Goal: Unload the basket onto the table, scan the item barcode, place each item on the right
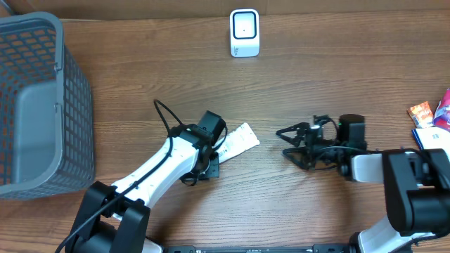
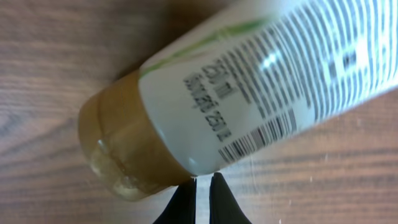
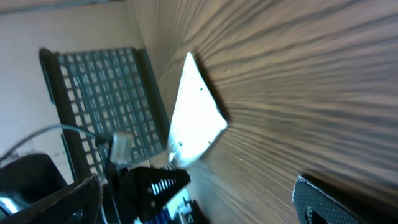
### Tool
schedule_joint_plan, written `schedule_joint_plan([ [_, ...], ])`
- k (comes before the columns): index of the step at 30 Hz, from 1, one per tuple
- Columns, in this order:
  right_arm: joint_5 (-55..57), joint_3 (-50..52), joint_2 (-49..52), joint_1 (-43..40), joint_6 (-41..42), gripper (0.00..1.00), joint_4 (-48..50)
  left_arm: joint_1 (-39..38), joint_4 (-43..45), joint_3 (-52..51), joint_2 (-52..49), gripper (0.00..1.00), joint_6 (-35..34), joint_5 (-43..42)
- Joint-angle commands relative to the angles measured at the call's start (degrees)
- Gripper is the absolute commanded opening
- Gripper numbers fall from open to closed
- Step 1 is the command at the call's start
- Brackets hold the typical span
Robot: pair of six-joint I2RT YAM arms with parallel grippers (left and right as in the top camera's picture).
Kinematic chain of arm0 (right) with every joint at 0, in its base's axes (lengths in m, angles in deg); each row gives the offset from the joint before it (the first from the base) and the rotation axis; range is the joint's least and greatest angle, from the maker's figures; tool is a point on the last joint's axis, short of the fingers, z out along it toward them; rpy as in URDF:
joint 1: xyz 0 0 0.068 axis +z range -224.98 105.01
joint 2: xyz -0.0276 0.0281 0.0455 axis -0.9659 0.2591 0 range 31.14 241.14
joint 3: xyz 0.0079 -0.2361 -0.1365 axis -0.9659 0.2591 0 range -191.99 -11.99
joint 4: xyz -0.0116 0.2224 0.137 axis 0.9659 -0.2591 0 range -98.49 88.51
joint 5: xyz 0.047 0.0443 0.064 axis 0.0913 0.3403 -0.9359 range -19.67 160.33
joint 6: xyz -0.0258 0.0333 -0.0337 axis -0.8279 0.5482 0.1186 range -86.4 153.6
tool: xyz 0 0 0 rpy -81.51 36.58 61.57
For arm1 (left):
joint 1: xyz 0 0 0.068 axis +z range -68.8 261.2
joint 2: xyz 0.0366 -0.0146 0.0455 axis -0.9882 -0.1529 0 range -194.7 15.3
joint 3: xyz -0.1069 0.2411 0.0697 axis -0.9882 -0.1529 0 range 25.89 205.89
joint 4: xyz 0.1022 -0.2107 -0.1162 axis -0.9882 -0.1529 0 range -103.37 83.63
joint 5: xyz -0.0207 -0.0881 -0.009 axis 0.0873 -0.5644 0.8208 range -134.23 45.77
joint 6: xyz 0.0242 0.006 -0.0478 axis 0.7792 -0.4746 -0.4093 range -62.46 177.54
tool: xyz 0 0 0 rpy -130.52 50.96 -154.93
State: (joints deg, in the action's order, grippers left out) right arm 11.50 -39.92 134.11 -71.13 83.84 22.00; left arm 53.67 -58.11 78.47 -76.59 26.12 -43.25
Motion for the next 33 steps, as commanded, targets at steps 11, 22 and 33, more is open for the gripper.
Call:
schedule_joint_plan([
  [11, 19.45, 2.64, 3.54, 12.7, 14.99, 1.0, 8.63, 3.19, 2.51, 1.31, -0.13, 0.04, 1.88, -1.09],
  [22, 32.24, -1.75, 3.56, 22.01, 14.93, 1.0, 8.85, 3.19, 2.71, 1.66, -0.13, 0.04, 2.27, -2.14],
  [33, 38.07, -2.27, 3.56, 24.41, 16.04, 1.0, 6.58, 3.41, -10.36, 11.65, 0.0, 0.04, -1.57, 6.82],
])
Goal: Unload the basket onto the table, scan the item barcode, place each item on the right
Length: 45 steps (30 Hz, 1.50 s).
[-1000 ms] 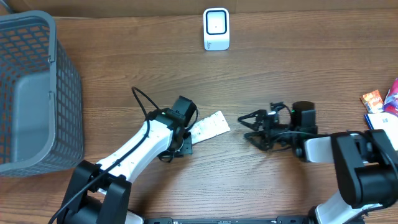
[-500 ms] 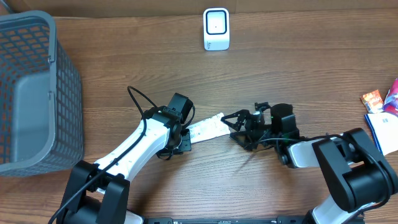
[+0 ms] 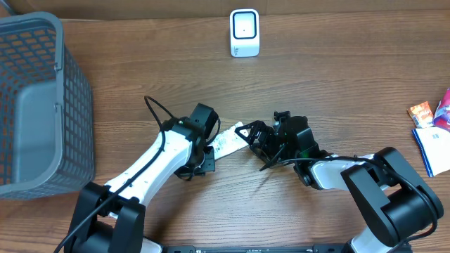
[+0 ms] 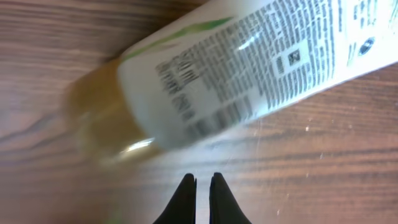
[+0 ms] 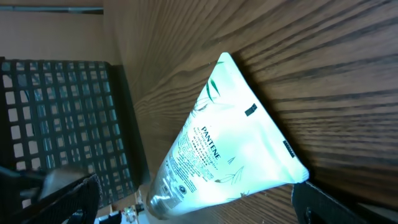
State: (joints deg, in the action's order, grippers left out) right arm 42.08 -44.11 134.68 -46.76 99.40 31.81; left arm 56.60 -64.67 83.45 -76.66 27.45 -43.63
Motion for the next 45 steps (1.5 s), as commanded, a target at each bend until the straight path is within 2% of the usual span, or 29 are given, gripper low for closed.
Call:
schedule_joint_plan([
  [1, 7.48, 1.92, 2.99, 0.04, 0.48, 1.0, -3.26, 0.66, -5.77, 8.5, 0.07, 0.04, -4.04, 9.09],
  [3, 7.41, 1.92, 2.99, 0.04, 0.48, 1.0, -3.26, 1.05, -7.72, 11.17, 0.07, 0.04, -4.66, 10.86],
  [6, 6.6, 1.92, 2.99, 0.07, 0.46, 0.73, -3.19, 2.23, -6.43, 11.93, 0.04, 0.04, -4.59, 10.27],
  [8, 5.07, 1.92, 2.99, 0.07, 0.44, 0.69, -3.23, 3.26, -5.25, 11.91, -0.35, 0.04, -4.57, 9.51],
  [9, 4.0, 1.92, 2.99, 0.07, 0.46, 0.79, -3.37, 3.8, -4.52, 11.91, -0.66, 0.04, -4.13, 8.61],
  [10, 2.93, 1.92, 2.99, 0.15, 0.5, 1.0, -3.78, 4.26, -3.8, 11.91, -0.92, 0.04, -3.43, 7.41],
  [13, 2.82, 1.92, 2.99, 0.96, 4.7, 1.0, -6.82, 5.4, -1.99, 11.91, -2.08, 0.04, -2.23, 5.07],
  [17, 3.37, 1.92, 2.99, 3.19, 14.62, 1.0, -8.74, 5.57, 0.42, 11.91, -3.74, 0.04, -2.03, 4.66],
  [21, 3.5, 1.92, 2.99, 8.31, 28.22, 1.0, -11.72, 5.6, 3.17, 11.91, -5.53, 0.04, -1.25, 4.04],
  [23, 5.9, 1.77, 2.99, 10.32, 30.25, 1.0, -11.8, 5.81, 4.13, 11.91, -6.49, 0.04, -0.57, 4.04],
  [27, 9.11, 0.35, 2.97, 10.91, 29.79, 1.0, -10.4, 8.79, 5.03, 12.15, -7.06, 0.04, 0.66, 3.54],
  [32, 12.52, 0.24, 2.97, 10.6, 29.77, 1.0, -6.32, 16.5, 4.11, 17.79, -6.56, 0.04, 8.02, 0.26],
  [34, 11.74, -0.17, 2.97, 10.6, 18.36, 1.0, -0.22, 19.41, 3.23, 21.57, -6.56, 0.04, 11.87, -2.03],
  [35, 10.97, -1.22, 2.84, 10.6, 13.86, 0.99, -0.39, 20.39, 2.6, 23.12, -6.56, 0.04, 13.14, -2.23],
  [37, 10.91, -5.07, 2.12, 10.64, 12.5, 0.99, -11.1, 21.64, 1.62, 25.05, -6.56, 0.04, 14.78, -2.08],
  [40, 19.41, -16.46, 0.46, 10.67, 3.21, 0.99, -41.92, 22.64, 1.42, 26.03, -6.56, 0.05, 15.56, -2.08],
  [42, 28.92, -25.7, -0.68, 10.99, 0.9, 0.99, -62.25, 22.93, 1.75, 26.01, -6.58, 0.05, 15.54, -1.97],
  [44, 34.93, -33.4, -1.99, 11.28, -1.14, 1.0, -76.0, 23.1, 2.01, 26.01, -6.58, 0.05, 15.56, -1.9],
  [45, 35.56, -35.91, -2.56, 11.3, -3.96, 1.0, -79.34, 23.1, 2.08, 26.01, -6.58, 0.05, 15.56, -1.9],
])
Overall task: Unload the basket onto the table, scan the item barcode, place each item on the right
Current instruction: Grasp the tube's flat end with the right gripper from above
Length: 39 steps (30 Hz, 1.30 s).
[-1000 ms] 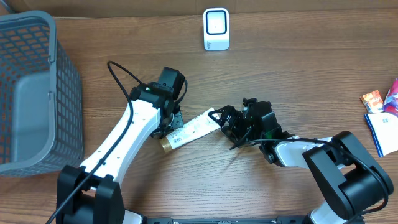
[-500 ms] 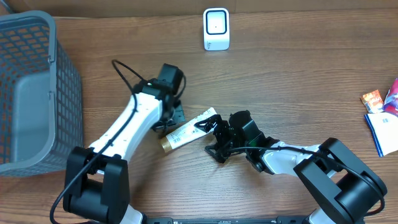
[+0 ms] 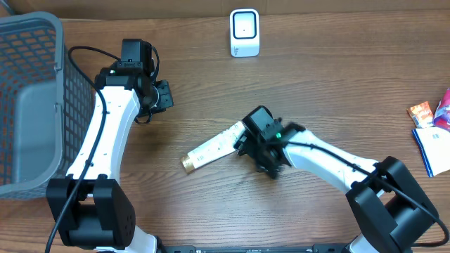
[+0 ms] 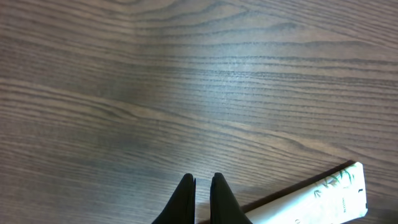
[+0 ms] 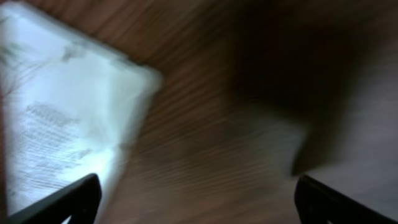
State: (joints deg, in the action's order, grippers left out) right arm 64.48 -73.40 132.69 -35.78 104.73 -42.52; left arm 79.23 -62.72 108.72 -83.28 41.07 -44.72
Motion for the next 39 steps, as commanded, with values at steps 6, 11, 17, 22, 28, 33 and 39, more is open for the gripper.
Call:
schedule_joint_plan([
  [6, 6.19, -19.74, -1.66, -0.9, -25.09, 0.99, -16.33, 0.46, 1.11, 0.74, 0.04, 0.04, 1.9, -0.98],
  [11, 0.22, -23.23, -1.68, -3.61, -9.88, 1.0, -17.73, 0.46, -0.39, 0.74, 0.04, 0.04, 1.66, -1.05],
  [17, -4.31, -23.19, -1.49, -3.02, -0.87, 1.0, -9.53, 0.46, -0.74, 0.74, 0.04, 0.04, 1.66, -1.09],
  [22, -7.19, -23.19, 1.09, -2.95, 20.74, 0.92, -14.43, 0.48, -0.7, 0.74, 0.04, 0.04, 1.64, -1.05],
  [28, -7.58, -23.21, 5.18, -2.97, 28.44, 0.89, -14.47, 0.46, -0.61, 0.74, 0.04, 0.04, 1.27, -1.22],
  [33, -7.8, -23.26, 10.93, -3.23, 28.11, 0.93, -12.81, 0.46, -0.52, 0.74, 0.04, 0.04, 1.27, -1.53],
  [39, -9.51, -25.05, 16.44, -3.21, 25.9, 0.97, -12.39, 0.46, -0.39, 0.74, 0.04, 0.05, 1.25, -1.97],
])
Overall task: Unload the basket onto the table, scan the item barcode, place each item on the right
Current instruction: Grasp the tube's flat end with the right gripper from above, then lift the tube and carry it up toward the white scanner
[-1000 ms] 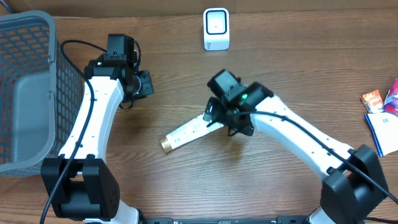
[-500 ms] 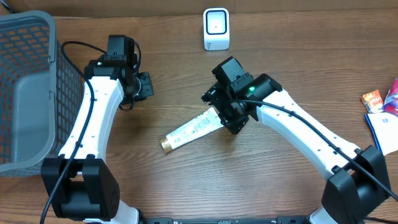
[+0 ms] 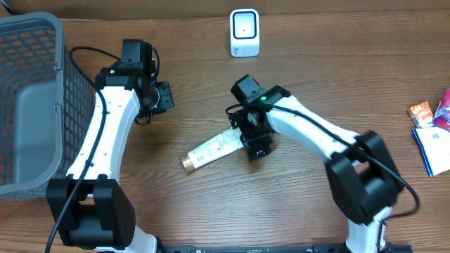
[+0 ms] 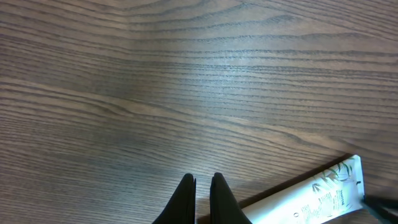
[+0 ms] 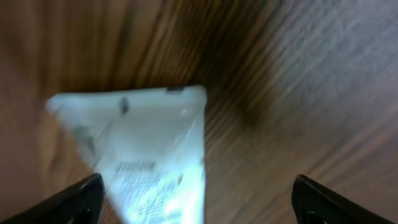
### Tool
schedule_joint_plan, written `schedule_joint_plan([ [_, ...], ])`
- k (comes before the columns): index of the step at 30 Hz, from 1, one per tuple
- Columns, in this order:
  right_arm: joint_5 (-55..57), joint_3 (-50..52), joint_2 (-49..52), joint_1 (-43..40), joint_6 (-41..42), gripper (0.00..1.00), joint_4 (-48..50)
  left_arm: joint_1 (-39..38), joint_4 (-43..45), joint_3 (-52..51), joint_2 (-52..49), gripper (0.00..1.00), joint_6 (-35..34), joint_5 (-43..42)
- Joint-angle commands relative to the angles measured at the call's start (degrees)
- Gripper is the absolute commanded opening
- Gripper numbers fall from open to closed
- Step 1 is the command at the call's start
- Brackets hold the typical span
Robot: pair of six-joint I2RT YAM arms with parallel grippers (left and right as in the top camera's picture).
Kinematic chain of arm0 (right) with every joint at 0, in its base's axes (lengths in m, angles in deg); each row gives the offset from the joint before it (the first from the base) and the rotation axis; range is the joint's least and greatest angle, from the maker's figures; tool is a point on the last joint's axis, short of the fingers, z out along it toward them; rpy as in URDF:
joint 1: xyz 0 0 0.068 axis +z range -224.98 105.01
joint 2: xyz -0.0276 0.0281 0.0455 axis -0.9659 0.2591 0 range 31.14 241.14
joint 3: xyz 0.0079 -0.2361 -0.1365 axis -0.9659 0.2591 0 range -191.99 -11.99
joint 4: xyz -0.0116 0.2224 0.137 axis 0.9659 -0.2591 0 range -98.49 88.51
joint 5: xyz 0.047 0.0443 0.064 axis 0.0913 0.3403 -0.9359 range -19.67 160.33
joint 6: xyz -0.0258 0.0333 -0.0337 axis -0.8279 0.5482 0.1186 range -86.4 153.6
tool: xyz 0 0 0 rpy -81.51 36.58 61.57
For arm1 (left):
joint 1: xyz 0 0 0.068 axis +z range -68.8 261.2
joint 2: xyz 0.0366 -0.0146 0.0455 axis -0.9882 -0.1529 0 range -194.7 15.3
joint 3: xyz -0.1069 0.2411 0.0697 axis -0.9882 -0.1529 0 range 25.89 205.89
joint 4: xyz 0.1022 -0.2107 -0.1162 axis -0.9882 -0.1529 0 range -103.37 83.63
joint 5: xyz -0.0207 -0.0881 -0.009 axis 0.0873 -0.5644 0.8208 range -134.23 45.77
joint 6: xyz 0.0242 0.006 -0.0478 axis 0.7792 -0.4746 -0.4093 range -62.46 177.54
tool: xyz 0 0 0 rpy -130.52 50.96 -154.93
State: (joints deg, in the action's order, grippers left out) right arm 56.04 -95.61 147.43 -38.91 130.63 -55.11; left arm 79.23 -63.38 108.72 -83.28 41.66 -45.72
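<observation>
A white shampoo tube [image 3: 211, 147] with a gold cap lies flat mid-table, cap toward the lower left. The same tube [image 4: 311, 198] shows at the lower right of the left wrist view, and its flat crimped end [image 5: 146, 143] fills the blurred right wrist view. My right gripper [image 3: 244, 131] hovers over that flat end; in its wrist view the right gripper [image 5: 196, 205] is open, its fingers far apart on either side of the tube. My left gripper [image 3: 160, 98] hangs shut and empty well to the upper left, and the left gripper [image 4: 201, 186] is over bare wood. The white scanner [image 3: 245, 33] stands at the back.
A grey mesh basket [image 3: 60, 70] fills the far left. Several coloured packets [image 3: 429, 116] lie at the right edge. Bare wooden table [image 3: 337, 70] stretches between the scanner and the arms.
My right gripper has moved from the lower right of the tube's flat end to over that end, turned a different way. The tube and the left arm stay where they were.
First my shut left gripper was at the tube mid-table, and the open right gripper stood off to the right. Then the right gripper was close to the tube's flat end. Later the left arm was up near the basket, the tube lay further down, and the right gripper stayed by it.
</observation>
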Motion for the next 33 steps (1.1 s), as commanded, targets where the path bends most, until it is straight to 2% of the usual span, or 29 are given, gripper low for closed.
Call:
schedule_joint_plan([
  [1, -1.09, -3.19, 2.27, -0.09, -0.04, 0.97, 0.44, 0.46, 0.28, 0.74, 0.04, 0.05, 0.66, -1.11],
  [4, -1.53, -3.98, 3.54, 0.0, -1.07, 1.0, 1.49, 0.46, 0.28, 0.74, 0.04, 0.05, 0.66, -1.11],
  [22, -3.32, -5.03, 7.87, 1.95, -1.99, 0.99, 8.61, 0.46, 0.74, 0.74, 0.04, 0.06, 0.68, -1.09],
  [24, -3.8, -5.03, 8.46, 2.01, -2.73, 0.9, 8.83, 0.46, 0.72, 0.74, 0.04, 0.06, 0.68, -1.09],
  [25, -3.8, -5.03, 8.55, 2.01, -2.97, 0.79, 8.74, 0.46, 0.74, 0.74, 0.04, 0.07, 0.68, -1.09],
  [29, -2.75, -5.03, 8.57, 2.01, -5.18, 0.48, 8.57, 0.46, 0.74, 0.74, 0.04, 0.07, 0.68, -1.07],
  [33, 0.26, -5.03, 8.57, 2.01, -9.14, 0.31, 8.37, 0.46, 0.7, 0.74, 0.04, 0.07, 0.7, -1.05],
])
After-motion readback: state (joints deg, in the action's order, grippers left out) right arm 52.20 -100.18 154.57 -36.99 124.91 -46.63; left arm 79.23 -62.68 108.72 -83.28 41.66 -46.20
